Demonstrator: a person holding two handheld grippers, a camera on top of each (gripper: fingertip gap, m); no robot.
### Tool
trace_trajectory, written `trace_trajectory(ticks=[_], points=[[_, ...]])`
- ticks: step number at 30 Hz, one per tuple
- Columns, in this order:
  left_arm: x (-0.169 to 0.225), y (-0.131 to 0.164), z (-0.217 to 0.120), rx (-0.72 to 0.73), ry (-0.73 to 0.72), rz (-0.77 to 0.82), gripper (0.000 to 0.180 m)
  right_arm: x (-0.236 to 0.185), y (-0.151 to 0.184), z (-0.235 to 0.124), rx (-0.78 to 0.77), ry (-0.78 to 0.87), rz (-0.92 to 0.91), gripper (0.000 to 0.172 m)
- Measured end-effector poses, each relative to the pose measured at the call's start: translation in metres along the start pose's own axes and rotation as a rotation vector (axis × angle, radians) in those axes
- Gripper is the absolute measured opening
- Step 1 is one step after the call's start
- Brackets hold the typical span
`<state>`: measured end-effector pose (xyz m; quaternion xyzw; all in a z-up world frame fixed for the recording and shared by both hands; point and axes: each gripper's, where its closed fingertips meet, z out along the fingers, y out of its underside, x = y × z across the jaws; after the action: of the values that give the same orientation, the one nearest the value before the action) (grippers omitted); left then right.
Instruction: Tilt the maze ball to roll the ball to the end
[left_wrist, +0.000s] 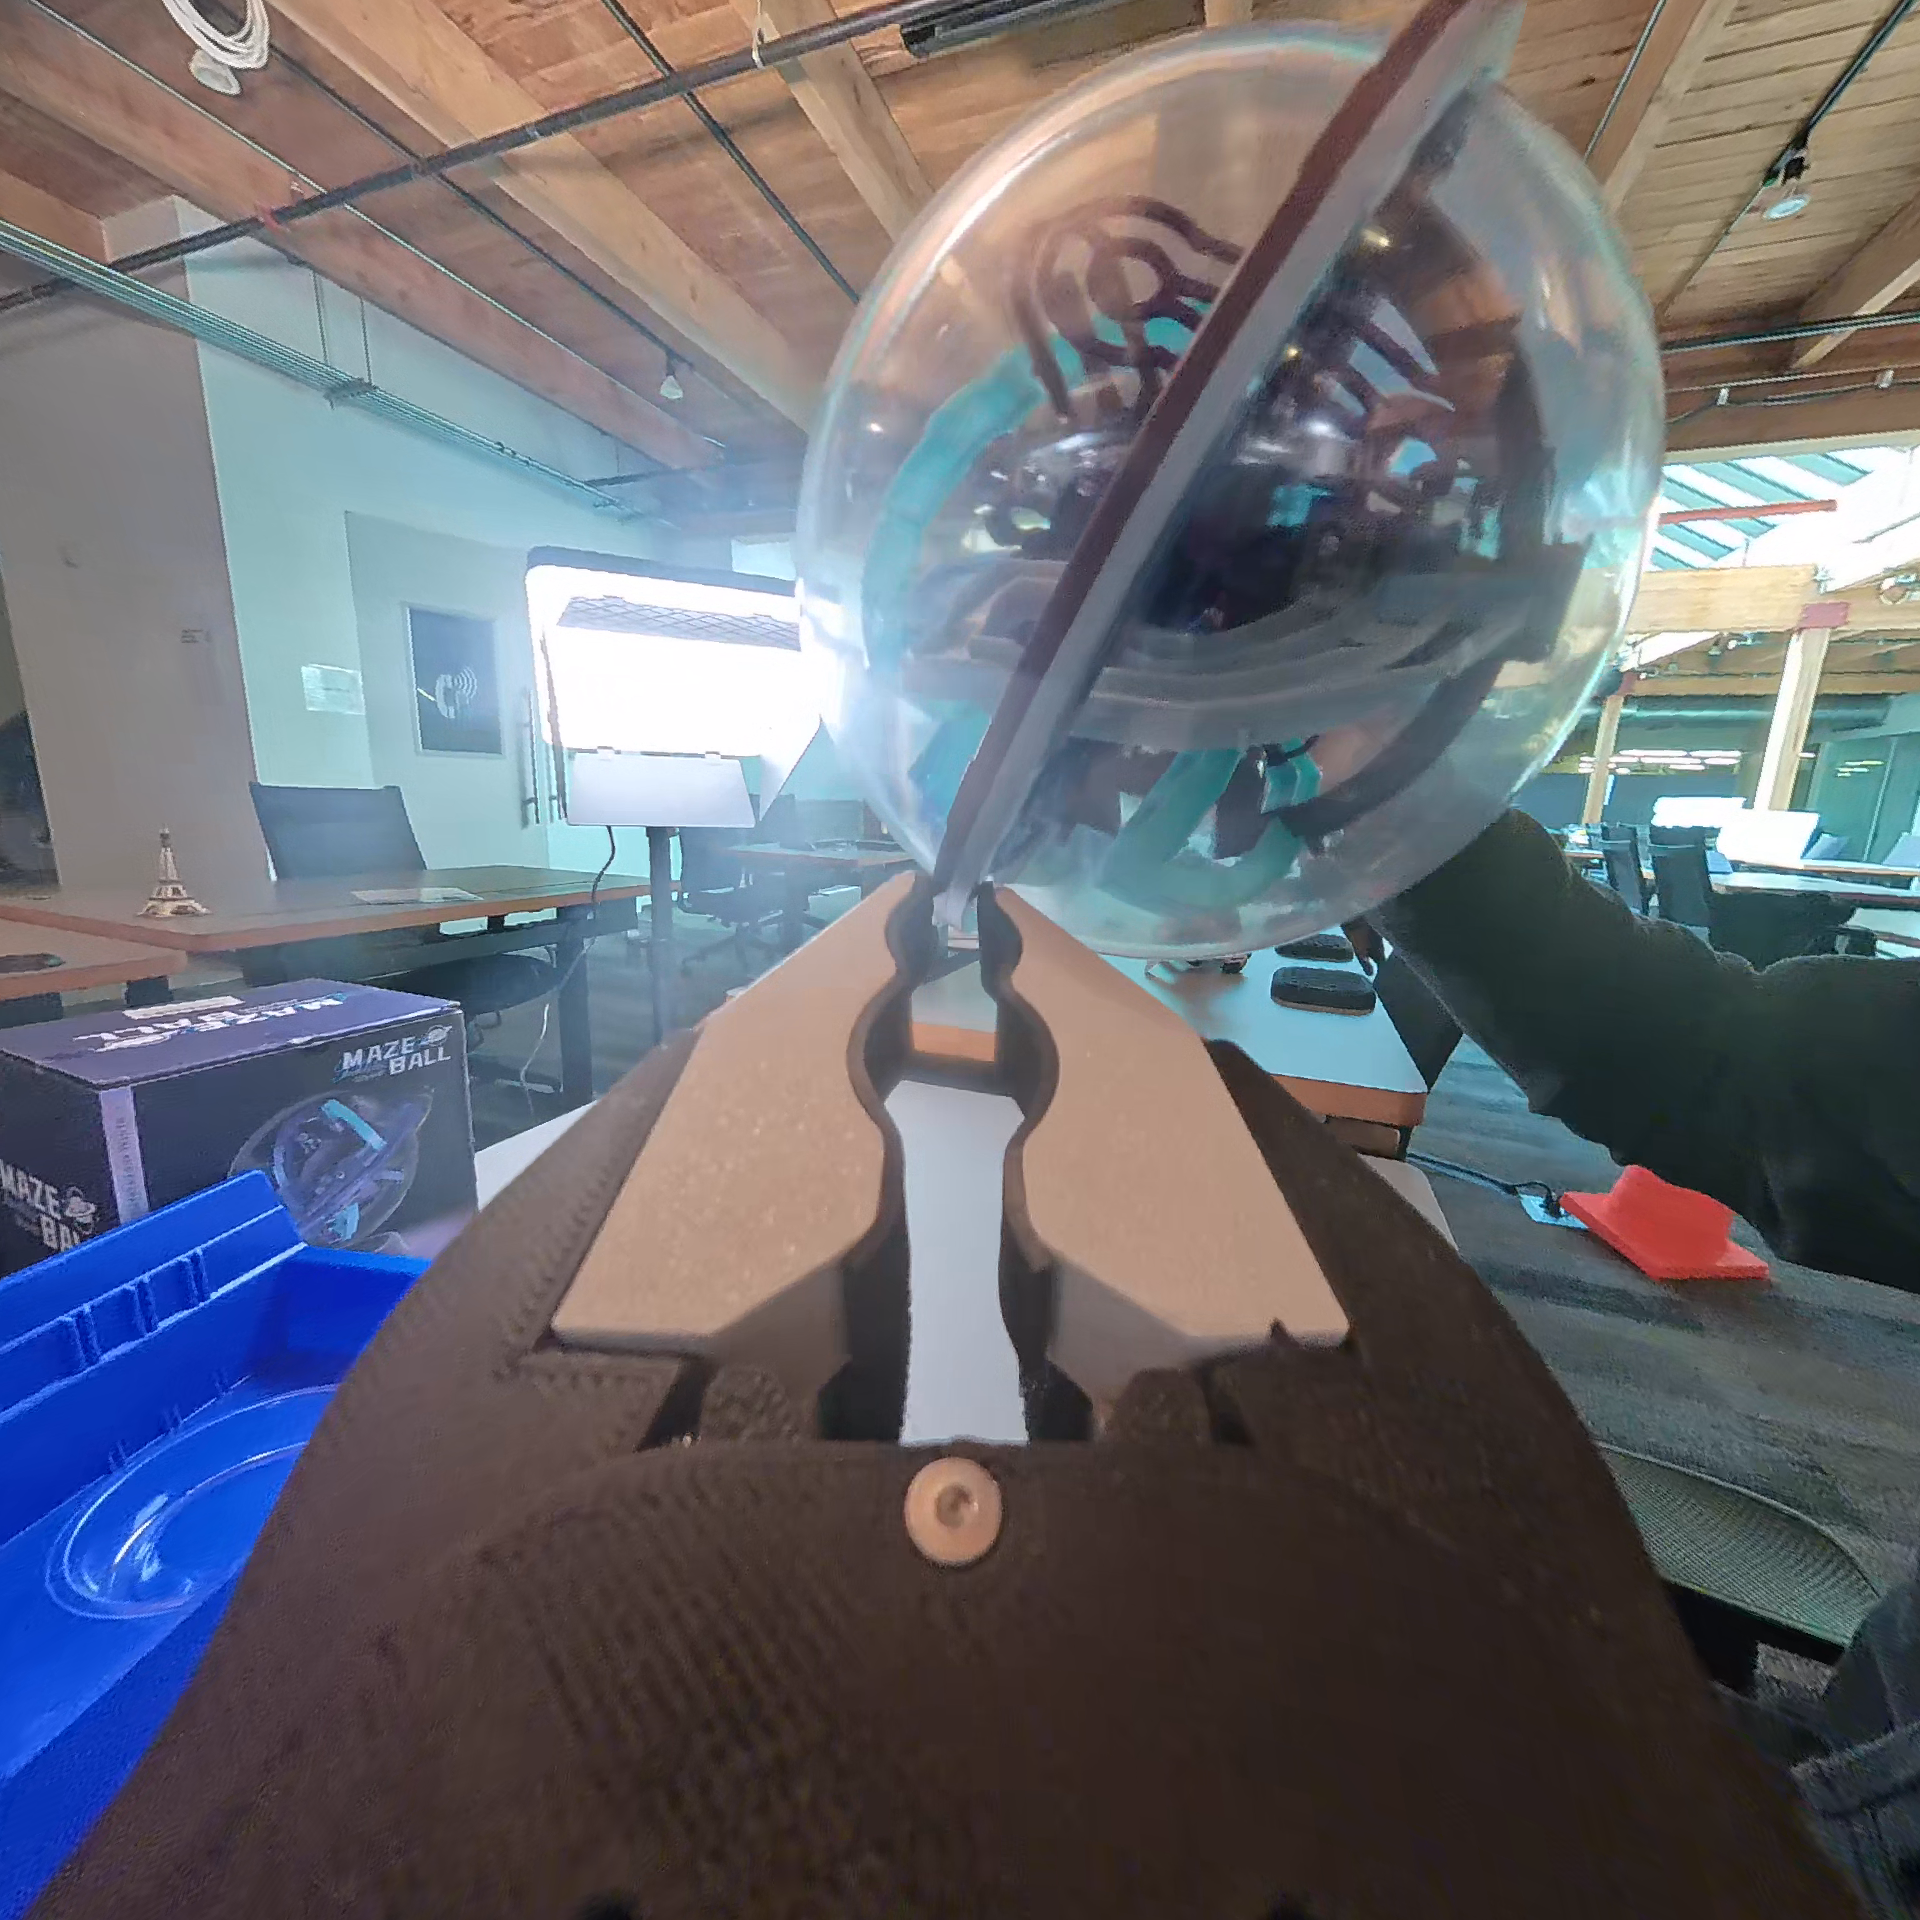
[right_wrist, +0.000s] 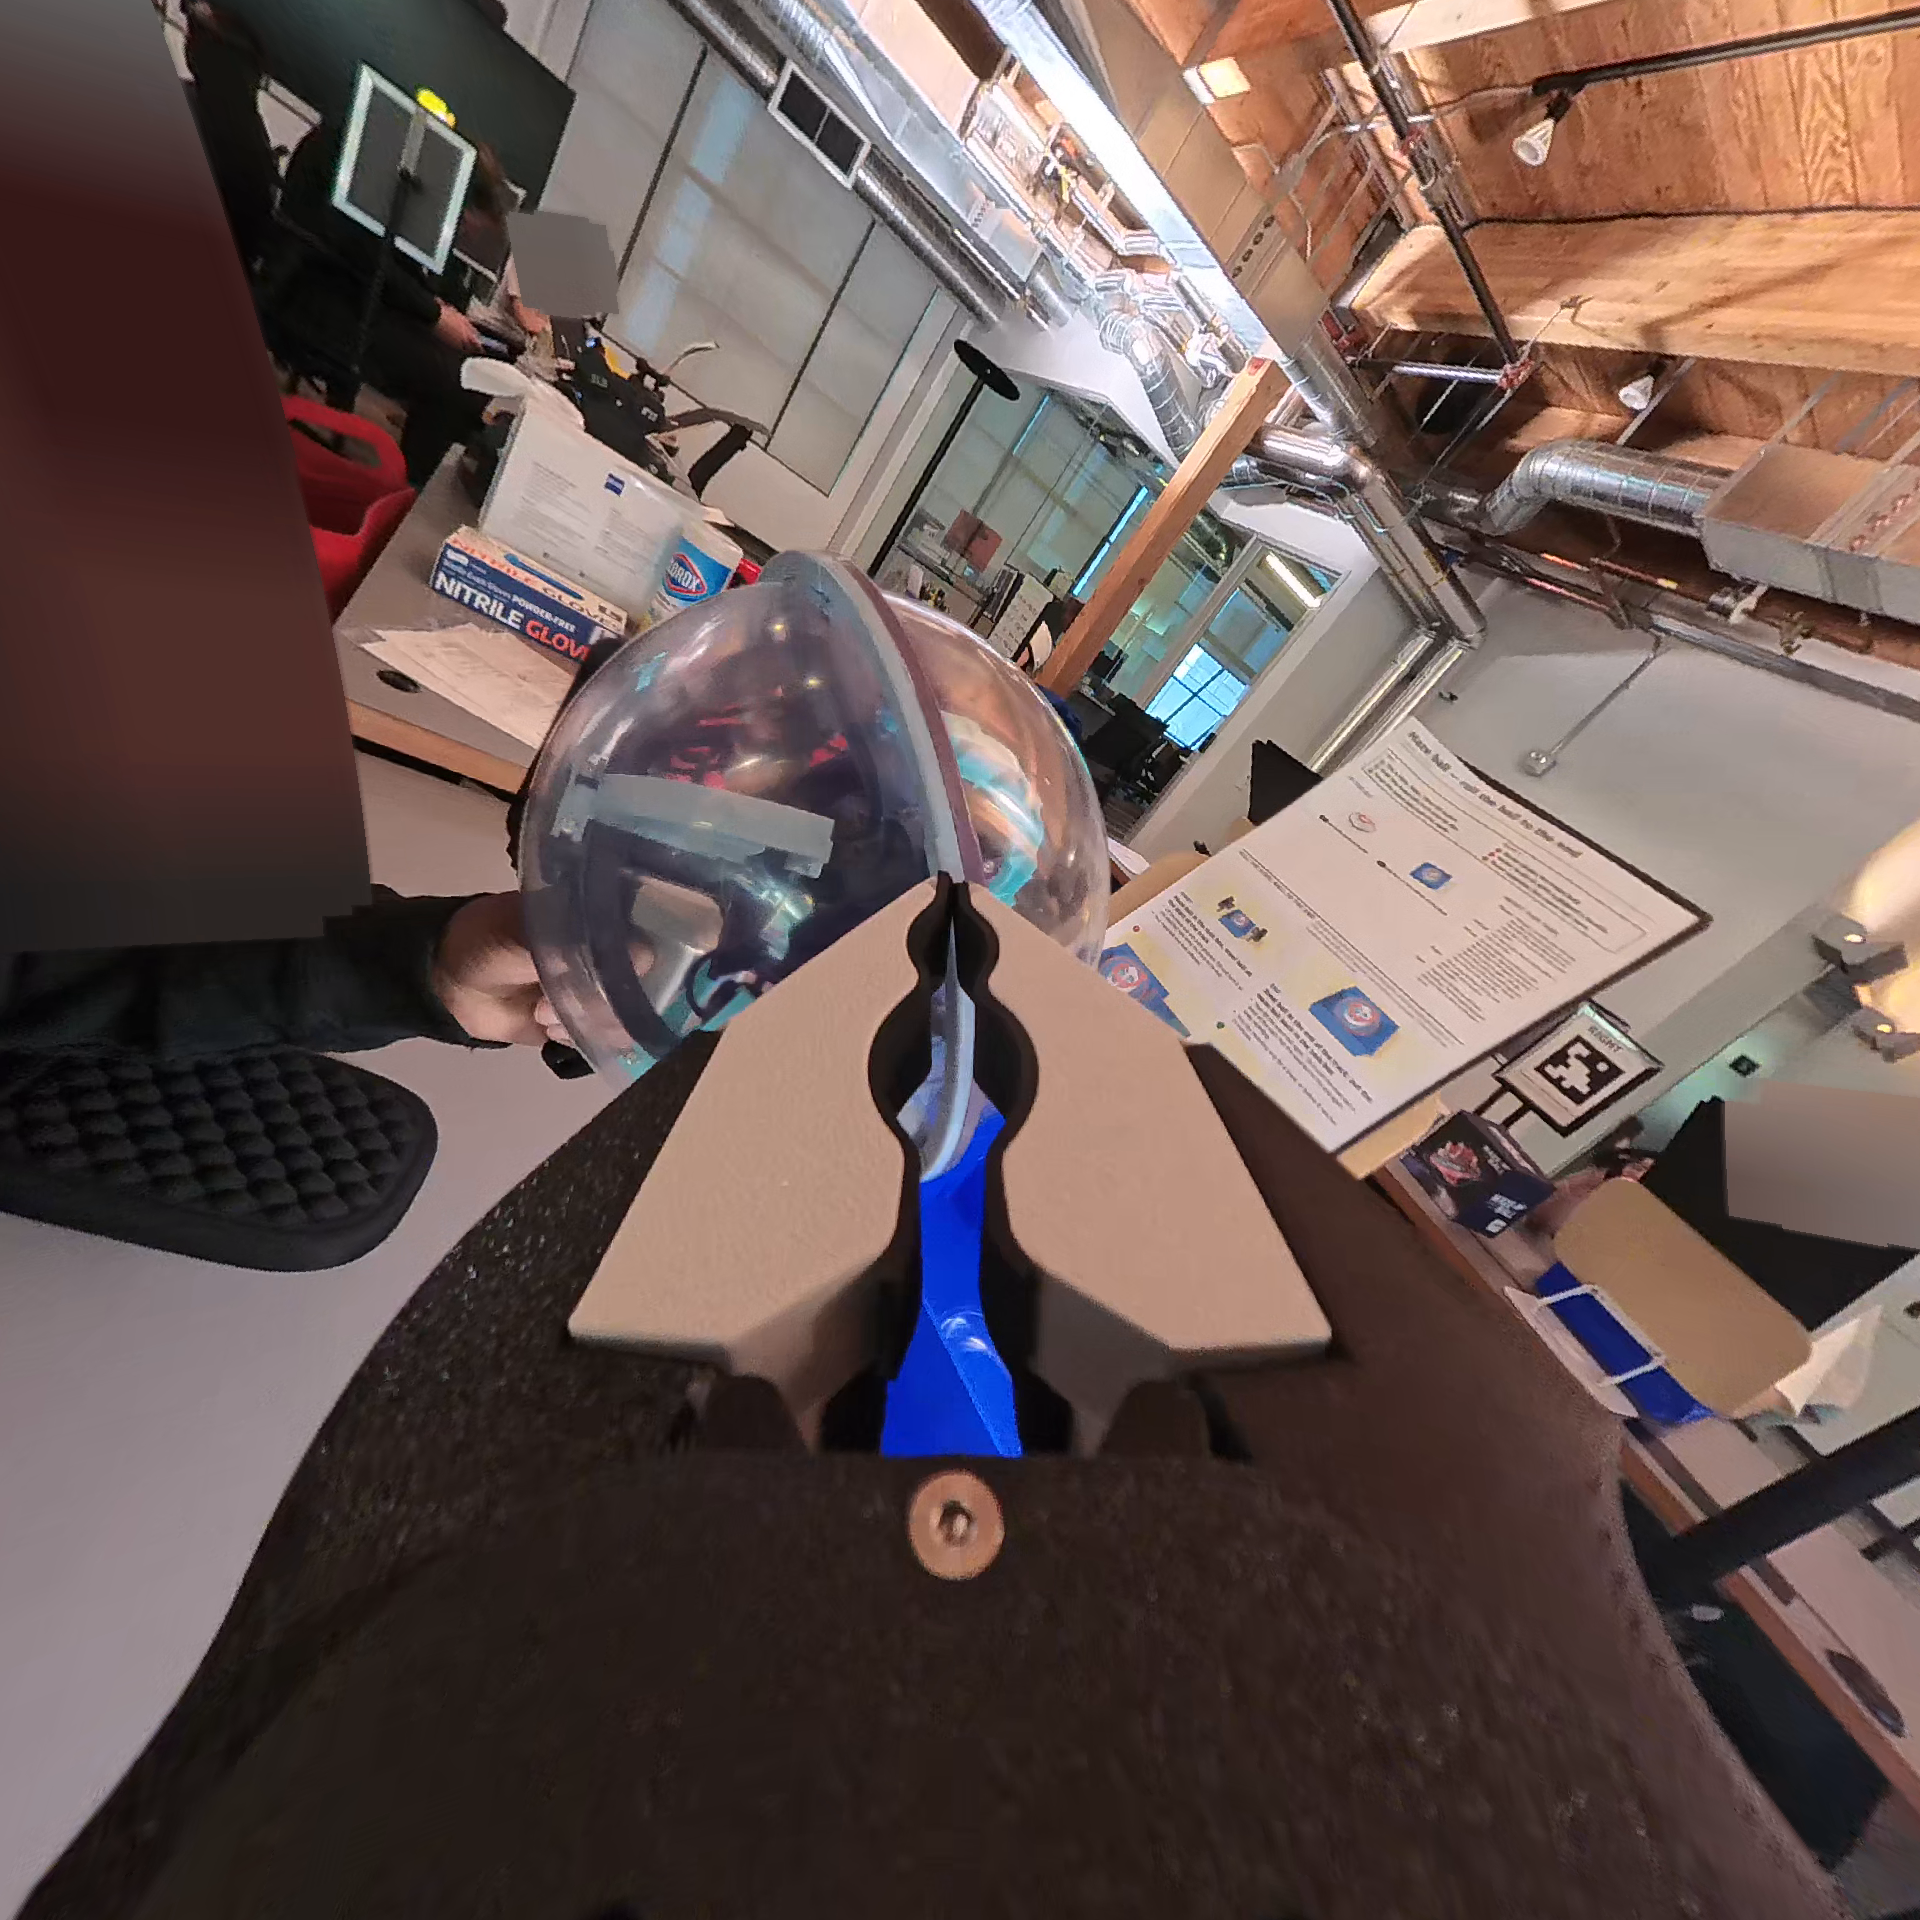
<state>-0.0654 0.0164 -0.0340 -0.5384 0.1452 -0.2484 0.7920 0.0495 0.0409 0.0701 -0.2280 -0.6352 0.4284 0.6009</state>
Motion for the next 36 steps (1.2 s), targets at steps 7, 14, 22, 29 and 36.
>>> trace_trajectory(ticks=[7,14,22,29,36], points=[[-0.011,-0.013,-0.004,0.046,-0.03,-0.026,0.002,-0.009,-0.007,0.007,0.0,-0.026,-0.054,0.0],[-0.018,0.009,-0.01,-0.003,-0.055,-0.067,0.0,-0.007,0.014,0.015,-0.048,0.001,0.055,0.0],[0.022,0.035,-0.009,-0.038,0.038,-0.186,0.012,-0.052,0.092,0.021,-0.094,0.162,0.408,0.0],[0.027,0.095,-0.015,-0.161,-0.063,-0.165,0.0,-0.091,0.163,-0.012,-0.002,0.46,0.542,0.0],[0.059,0.109,-0.01,-0.205,0.03,-0.194,0.013,-0.158,0.168,0.006,0.033,0.121,0.759,0.0]])
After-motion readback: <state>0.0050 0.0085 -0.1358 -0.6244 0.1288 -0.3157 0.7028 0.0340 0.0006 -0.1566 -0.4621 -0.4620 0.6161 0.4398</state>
